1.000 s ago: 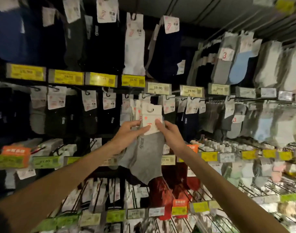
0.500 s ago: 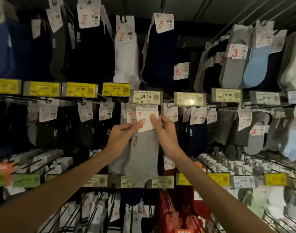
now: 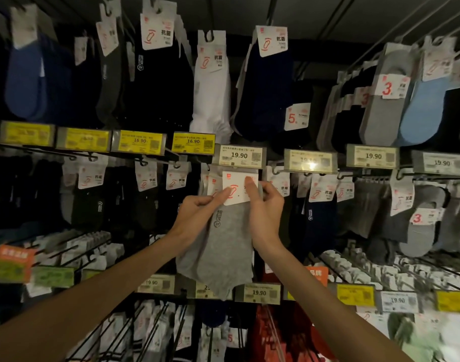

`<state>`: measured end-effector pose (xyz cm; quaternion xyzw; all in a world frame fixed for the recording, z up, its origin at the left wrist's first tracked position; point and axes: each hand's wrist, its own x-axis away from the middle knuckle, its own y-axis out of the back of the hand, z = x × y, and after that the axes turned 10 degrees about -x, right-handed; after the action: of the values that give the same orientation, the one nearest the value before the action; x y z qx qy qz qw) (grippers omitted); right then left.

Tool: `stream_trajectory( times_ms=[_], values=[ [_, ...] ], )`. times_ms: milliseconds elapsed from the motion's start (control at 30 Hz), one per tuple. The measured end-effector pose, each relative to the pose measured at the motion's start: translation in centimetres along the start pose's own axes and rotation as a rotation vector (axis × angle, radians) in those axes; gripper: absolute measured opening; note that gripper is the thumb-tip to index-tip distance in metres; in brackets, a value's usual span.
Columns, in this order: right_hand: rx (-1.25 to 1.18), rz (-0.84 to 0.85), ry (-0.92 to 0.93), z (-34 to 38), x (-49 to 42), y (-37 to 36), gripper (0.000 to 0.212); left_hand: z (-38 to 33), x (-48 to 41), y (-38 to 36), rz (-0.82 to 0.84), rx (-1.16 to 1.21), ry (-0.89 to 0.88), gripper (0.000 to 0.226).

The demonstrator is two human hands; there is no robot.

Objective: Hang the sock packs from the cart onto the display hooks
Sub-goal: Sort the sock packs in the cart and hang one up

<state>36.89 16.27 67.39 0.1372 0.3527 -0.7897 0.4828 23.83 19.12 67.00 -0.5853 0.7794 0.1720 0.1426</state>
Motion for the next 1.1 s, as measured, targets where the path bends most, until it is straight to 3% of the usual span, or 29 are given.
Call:
stream_trajectory(
  times_ms=[133, 300, 467, 633, 1100],
  values=[
    [-0.015, 0.005, -0.007, 0.6, 0.0, -0.2, 0.017, -0.3, 0.5, 0.3, 0.02, -0.009, -0.006, 0.038],
    [-0.05, 0.006, 0.012, 1.7, 0.2, -0.5, 0.032, -0.9, 0.9, 0.3, 0.064, -0.001, 0.004, 0.039],
    [-0.046, 0.028, 0.047, 2.5, -0.3, -0.7, 0.033, -1.4, 0.8, 0.0, 0.072, 0.012, 0.014, 0.038],
    [0.007, 0.036, 0.059, 2.5, -0.7, -1.0, 0.029, -1.1, 0.2, 0.0, 0.063, 0.009, 0.051, 0.056],
    [0.032, 0.106, 0.038, 3.9, -1.1, -1.2, 0.026, -1.7, 0.5, 0.0, 0.064, 0.035, 0.049, 0.046]
  ],
)
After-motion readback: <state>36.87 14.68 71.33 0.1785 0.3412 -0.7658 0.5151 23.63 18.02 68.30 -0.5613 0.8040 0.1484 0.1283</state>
